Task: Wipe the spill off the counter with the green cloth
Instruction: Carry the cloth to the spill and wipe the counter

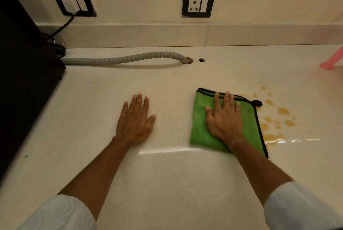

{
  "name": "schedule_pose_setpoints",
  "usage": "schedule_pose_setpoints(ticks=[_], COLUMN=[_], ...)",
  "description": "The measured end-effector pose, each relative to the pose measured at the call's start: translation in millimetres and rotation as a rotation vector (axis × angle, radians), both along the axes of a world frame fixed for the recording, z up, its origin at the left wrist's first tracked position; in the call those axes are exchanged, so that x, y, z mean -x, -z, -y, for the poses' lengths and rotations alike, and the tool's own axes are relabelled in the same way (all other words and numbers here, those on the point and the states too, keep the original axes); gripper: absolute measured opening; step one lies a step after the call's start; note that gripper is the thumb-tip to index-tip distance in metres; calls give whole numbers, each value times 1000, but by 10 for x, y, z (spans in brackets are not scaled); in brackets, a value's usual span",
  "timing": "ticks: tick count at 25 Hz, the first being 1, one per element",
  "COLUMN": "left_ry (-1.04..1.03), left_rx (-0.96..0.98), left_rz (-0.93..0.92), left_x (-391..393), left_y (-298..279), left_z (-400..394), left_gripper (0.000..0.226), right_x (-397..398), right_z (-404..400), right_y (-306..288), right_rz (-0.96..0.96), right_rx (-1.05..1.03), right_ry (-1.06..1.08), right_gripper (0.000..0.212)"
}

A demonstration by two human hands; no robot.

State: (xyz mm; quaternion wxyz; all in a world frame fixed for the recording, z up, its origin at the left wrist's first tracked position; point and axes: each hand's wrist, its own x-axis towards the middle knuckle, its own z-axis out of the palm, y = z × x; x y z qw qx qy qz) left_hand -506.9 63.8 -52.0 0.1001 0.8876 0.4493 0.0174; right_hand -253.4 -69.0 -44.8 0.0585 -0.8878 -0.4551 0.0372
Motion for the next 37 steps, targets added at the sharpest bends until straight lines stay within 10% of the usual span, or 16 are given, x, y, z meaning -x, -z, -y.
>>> schedule_pose_setpoints(ticks=[13,20,37], left_ry=[-13,-14,-23], left_rx=[-23,-48,-25], left_rz=[-12,-28,3], left_x=[-28,-30,-33], left_y=[20,61,-22], left_z=[0,-18,24], left_gripper=[73,73,73], right_x=[6,-437,-534], right_z=[180,137,513], right_y=[-40,-32,-72], right_rz=[-31,20,6], right_rx=[-52,28,34], right_ry=[-436,76,94], right_gripper=[76,77,84])
